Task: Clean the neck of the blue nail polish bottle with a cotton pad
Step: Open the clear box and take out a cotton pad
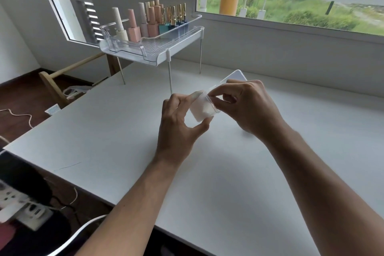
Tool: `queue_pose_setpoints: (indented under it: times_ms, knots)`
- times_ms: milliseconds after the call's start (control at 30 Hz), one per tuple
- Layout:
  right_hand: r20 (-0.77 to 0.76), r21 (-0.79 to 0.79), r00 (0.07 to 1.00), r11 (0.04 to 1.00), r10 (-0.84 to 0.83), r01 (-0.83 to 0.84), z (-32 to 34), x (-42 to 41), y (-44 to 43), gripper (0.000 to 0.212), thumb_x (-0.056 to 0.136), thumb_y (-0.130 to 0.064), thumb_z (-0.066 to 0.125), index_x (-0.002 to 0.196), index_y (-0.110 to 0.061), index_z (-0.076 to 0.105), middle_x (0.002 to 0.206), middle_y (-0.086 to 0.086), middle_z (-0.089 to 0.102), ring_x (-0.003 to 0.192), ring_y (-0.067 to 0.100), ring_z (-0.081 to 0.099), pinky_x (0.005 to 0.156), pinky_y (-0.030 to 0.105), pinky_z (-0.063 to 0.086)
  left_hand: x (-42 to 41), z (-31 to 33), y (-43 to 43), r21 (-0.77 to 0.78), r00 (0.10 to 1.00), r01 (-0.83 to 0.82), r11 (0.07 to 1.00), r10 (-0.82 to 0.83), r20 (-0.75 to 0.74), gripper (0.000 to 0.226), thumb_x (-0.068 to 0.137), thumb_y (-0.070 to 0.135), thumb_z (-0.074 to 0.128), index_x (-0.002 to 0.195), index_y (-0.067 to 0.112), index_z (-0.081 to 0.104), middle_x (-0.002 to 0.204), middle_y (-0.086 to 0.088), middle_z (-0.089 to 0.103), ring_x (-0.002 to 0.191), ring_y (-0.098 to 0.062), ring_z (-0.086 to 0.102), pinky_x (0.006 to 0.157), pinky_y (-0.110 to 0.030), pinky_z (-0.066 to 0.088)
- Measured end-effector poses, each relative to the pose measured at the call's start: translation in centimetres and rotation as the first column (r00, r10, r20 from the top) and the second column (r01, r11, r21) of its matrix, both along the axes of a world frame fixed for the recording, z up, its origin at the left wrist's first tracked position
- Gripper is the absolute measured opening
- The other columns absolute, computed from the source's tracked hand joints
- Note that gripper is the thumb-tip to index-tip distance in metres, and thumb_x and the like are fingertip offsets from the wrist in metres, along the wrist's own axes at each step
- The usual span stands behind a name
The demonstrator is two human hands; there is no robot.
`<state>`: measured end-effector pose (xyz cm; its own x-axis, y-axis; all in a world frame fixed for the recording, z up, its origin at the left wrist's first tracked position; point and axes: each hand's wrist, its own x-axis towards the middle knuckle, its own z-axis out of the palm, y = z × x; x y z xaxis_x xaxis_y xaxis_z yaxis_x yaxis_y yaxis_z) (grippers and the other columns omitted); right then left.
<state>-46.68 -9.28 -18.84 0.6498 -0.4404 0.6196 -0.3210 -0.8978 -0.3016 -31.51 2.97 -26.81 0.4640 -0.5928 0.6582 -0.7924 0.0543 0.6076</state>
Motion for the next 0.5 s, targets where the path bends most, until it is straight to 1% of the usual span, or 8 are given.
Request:
queue_pose_setpoints:
  times_ms: [67, 167, 233, 267, 333, 400, 467, 500]
  knots:
    - [0.006, -0.013, 1.000, 1.000, 0.006, -0.006, 0.2, -0.3, 0.2, 0.007, 0.098, -0.029, 0.085, 0.097, -0.025, 0.089, 0.069, -0.010, 0.057, 0.057, 0.020, 0.051, 0.055, 0.041, 0.051, 0.1, 0.0, 0.0, -0.002, 1.000, -0.009, 1.000, 0.009, -0.002, 0.063, 0.090, 0.033, 0.093, 0.148, 0.022, 0.071, 0.118, -0.001, 0.063, 0.109, -0.025, 0.057, 0.086, -0.022, 0.047]
    - [0.016, -0.024, 1.000, 1.000, 0.009, -0.008, 0.0, -0.6, 0.4, 0.007, 0.099, -0.030, 0.084, 0.095, -0.025, 0.087, 0.070, -0.012, 0.051, 0.057, 0.016, 0.049, 0.055, 0.040, 0.051, 0.1, -0.1, 0.0, -0.002, 1.000, -0.001, 1.000, 0.001, -0.005, 0.063, 0.090, 0.033, 0.093, 0.148, 0.023, 0.071, 0.118, -0.001, 0.063, 0.110, -0.026, 0.057, 0.087, -0.024, 0.049]
    - [0.042, -0.004, 0.999, 1.000, 0.008, -0.008, -0.3, -1.0, 0.5, 0.008, 0.099, -0.032, 0.084, 0.096, -0.025, 0.085, 0.071, -0.010, 0.052, 0.058, 0.011, 0.049, 0.056, 0.039, 0.049, 0.1, -0.1, 0.1, 0.000, 1.000, -0.008, 1.000, 0.008, -0.011, 0.062, 0.090, 0.034, 0.093, 0.148, 0.022, 0.071, 0.118, -0.002, 0.063, 0.111, -0.026, 0.058, 0.087, -0.025, 0.050]
    - [0.057, 0.012, 0.998, 1.000, 0.005, -0.005, -0.5, -1.1, 0.5, 0.008, 0.099, -0.033, 0.084, 0.096, -0.026, 0.085, 0.072, -0.009, 0.053, 0.058, 0.005, 0.048, 0.057, 0.038, 0.048, 0.1, -0.1, 0.0, -0.001, 1.000, -0.015, 1.000, 0.015, -0.016, 0.062, 0.091, 0.035, 0.093, 0.147, 0.022, 0.071, 0.118, -0.002, 0.063, 0.110, -0.026, 0.058, 0.087, -0.025, 0.050]
    - [0.078, 0.040, 0.997, 0.999, -0.008, 0.005, -0.8, -1.4, 0.6, 0.008, 0.100, -0.034, 0.084, 0.097, -0.026, 0.084, 0.074, -0.009, 0.054, 0.056, 0.001, 0.048, 0.056, 0.033, 0.042, 0.2, 0.0, 0.0, -0.002, 0.999, -0.026, 1.000, 0.026, -0.025, 0.061, 0.091, 0.036, 0.093, 0.146, 0.022, 0.072, 0.118, -0.001, 0.063, 0.110, -0.025, 0.058, 0.088, -0.023, 0.048]
    - [0.100, 0.071, 0.995, 0.997, -0.014, 0.006, -1.0, -1.6, 0.7, 0.008, 0.100, -0.032, 0.084, 0.096, -0.025, 0.083, 0.076, -0.009, 0.057, 0.057, 0.000, 0.050, 0.057, 0.023, 0.034, 0.2, -0.1, -0.1, -0.003, 0.999, -0.025, 1.000, 0.024, -0.028, 0.061, 0.090, 0.036, 0.093, 0.146, 0.022, 0.072, 0.118, 0.000, 0.062, 0.111, -0.025, 0.058, 0.088, -0.022, 0.047]
    - [0.127, 0.112, 0.992, 0.994, -0.021, 0.007, -1.1, -1.7, 0.8, 0.008, 0.099, -0.031, 0.084, 0.095, -0.025, 0.083, 0.077, -0.010, 0.059, 0.055, 0.002, 0.049, 0.057, 0.013, 0.028, 0.3, -0.1, -0.1, -0.003, 0.999, -0.015, 1.000, 0.015, -0.028, 0.061, 0.090, 0.035, 0.093, 0.146, 0.023, 0.072, 0.117, 0.001, 0.062, 0.110, -0.024, 0.058, 0.087, -0.022, 0.047]
    - [0.137, 0.131, 0.990, 0.991, -0.026, 0.008, -1.2, -1.7, 0.9, 0.008, 0.099, -0.031, 0.085, 0.095, -0.024, 0.083, 0.078, -0.011, 0.060, 0.054, 0.003, 0.049, 0.057, 0.012, 0.028, 0.3, -0.1, -0.1, -0.001, 1.000, -0.010, 1.000, 0.010, -0.028, 0.061, 0.090, 0.035, 0.094, 0.146, 0.023, 0.072, 0.117, 0.001, 0.062, 0.110, -0.024, 0.058, 0.087, -0.022, 0.047]
